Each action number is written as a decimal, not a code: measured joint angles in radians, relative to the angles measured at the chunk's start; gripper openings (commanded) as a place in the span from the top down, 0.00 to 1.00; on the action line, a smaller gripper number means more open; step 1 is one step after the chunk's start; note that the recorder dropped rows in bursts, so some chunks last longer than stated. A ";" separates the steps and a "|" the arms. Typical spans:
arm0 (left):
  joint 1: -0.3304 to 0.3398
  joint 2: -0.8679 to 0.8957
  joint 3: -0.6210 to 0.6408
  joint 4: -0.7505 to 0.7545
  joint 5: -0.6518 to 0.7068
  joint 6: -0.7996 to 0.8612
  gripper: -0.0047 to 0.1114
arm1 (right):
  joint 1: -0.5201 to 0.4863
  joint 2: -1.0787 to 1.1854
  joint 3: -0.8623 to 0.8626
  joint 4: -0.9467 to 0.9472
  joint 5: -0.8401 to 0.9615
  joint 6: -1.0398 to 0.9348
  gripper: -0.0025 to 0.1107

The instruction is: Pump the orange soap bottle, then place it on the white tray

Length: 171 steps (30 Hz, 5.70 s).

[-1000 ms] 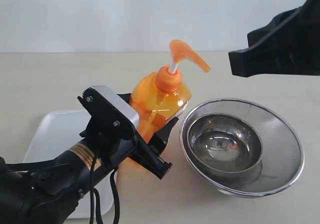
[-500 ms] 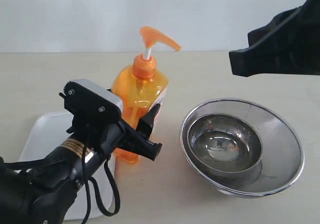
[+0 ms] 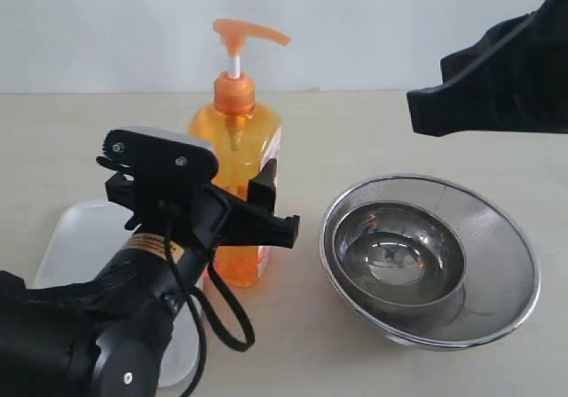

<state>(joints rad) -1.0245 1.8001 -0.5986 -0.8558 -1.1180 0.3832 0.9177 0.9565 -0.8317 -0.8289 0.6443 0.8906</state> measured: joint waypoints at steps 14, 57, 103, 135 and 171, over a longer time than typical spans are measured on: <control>-0.065 0.021 -0.089 -0.201 -0.016 0.152 0.92 | 0.000 0.000 0.000 -0.004 0.012 0.000 0.98; -0.075 0.081 -0.110 -0.199 -0.061 0.129 0.12 | 0.000 0.000 0.004 -0.004 0.006 -0.007 0.98; -0.053 0.197 -0.100 -0.095 -0.092 -0.012 0.12 | 0.000 0.000 0.004 0.023 -0.006 -0.043 0.98; 0.007 0.197 -0.100 -0.053 -0.092 -0.064 0.12 | 0.000 0.000 0.004 0.029 -0.024 -0.047 0.98; 0.011 0.129 -0.118 0.044 -0.027 0.222 0.92 | 0.000 0.000 0.004 0.029 0.004 -0.076 0.98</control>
<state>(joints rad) -1.0130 1.9287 -0.7163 -0.8116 -1.1453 0.6056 0.9177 0.9565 -0.8273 -0.8003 0.6483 0.8144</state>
